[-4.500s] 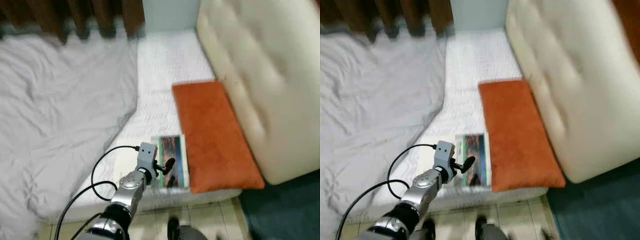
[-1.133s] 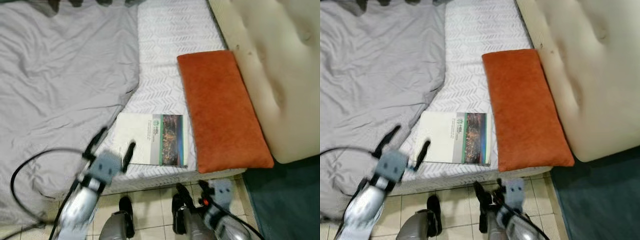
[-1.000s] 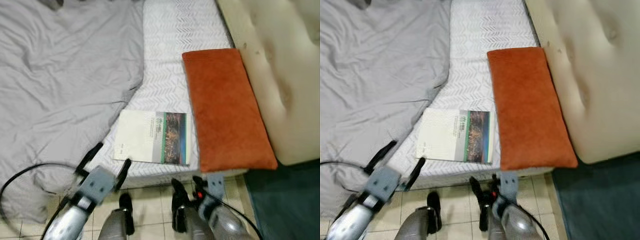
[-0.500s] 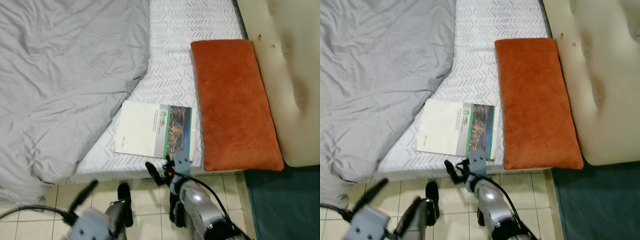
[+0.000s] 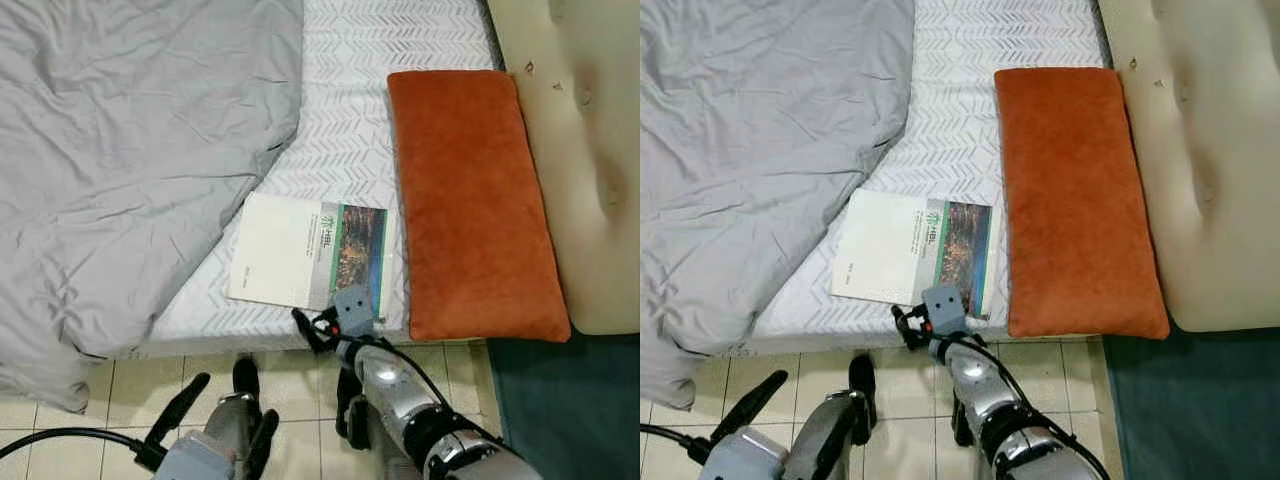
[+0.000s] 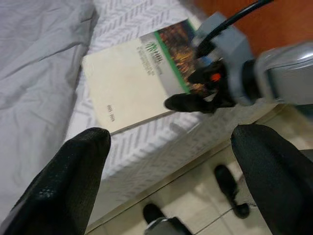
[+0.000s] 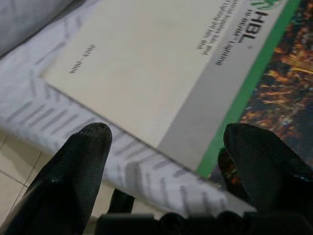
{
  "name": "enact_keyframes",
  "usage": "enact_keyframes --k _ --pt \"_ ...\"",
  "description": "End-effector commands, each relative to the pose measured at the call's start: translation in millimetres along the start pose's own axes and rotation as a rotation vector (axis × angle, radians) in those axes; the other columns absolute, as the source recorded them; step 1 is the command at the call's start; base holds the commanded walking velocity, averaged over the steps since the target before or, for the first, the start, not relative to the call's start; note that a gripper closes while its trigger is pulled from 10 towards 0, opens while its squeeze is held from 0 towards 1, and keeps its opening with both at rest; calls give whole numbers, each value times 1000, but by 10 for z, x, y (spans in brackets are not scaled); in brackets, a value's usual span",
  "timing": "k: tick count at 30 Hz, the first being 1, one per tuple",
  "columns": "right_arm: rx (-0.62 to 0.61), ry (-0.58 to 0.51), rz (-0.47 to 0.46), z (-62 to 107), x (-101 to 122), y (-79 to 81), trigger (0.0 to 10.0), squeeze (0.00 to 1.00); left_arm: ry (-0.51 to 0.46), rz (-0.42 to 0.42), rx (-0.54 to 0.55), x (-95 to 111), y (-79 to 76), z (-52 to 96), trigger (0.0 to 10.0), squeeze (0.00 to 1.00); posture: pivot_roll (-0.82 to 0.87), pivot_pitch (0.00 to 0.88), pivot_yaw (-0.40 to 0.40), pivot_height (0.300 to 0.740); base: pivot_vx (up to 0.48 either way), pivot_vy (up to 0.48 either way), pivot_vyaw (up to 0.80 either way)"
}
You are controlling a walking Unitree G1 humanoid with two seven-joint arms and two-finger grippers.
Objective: Clean up the room
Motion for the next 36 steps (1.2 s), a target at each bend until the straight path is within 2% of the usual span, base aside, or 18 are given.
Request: enact_keyframes --k 1,5,8,13,15,21,25,28,36 --pt "-32 65 -31 67 -196 -29 10000 0 -17 -10 -24 106 -50 64 10000 0 265 724 -51 740 0 0 0" --pt "-70 95 -23 68 -219 -98 10000 0 -14 6 -29 152 -84 77 10000 0 265 742 -46 740 0 0 0" --pt "-92 130 -54 87 -285 -118 10000 0 -16 15 -28 169 -92 71 10000 0 267 744 -45 740 0 0 0" --pt "-163 199 -244 155 -449 -199 10000 0 -13 24 -23 193 -101 77 10000 0 262 745 -44 740 0 0 0" --pt "-163 206 -246 162 -464 -203 10000 0 -13 24 -22 198 -104 75 10000 0 259 745 -45 740 0 0 0" --pt "-160 235 -147 201 -502 -271 10000 0 -19 49 -53 204 -154 80 10000 0 247 736 -45 740 0 0 0" --pt "-185 242 -66 239 -485 -429 10000 0 23 35 -76 59 -209 145 10000 0 228 741 -51 740 0 0 0" --pt "-223 240 -40 282 -466 -582 10000 0 42 30 -78 -31 -228 165 10000 0 216 741 -57 740 0 0 0" --pt "-258 242 -8 351 -462 -750 10000 0 53 38 -111 -182 -306 197 10000 0 190 736 -71 740 0 0 0"
Point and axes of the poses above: a point about 5 cm out from each wrist's last joint towards the gripper, its own z axis pointing back from the gripper into the wrist, its own x axis along the axis of the wrist's last joint, y = z × x, the point moved 3 cm from there along -z, pointing out of the wrist towards the gripper, and after that the axes turned 5 degrees about -z, right-handed, at the moved point
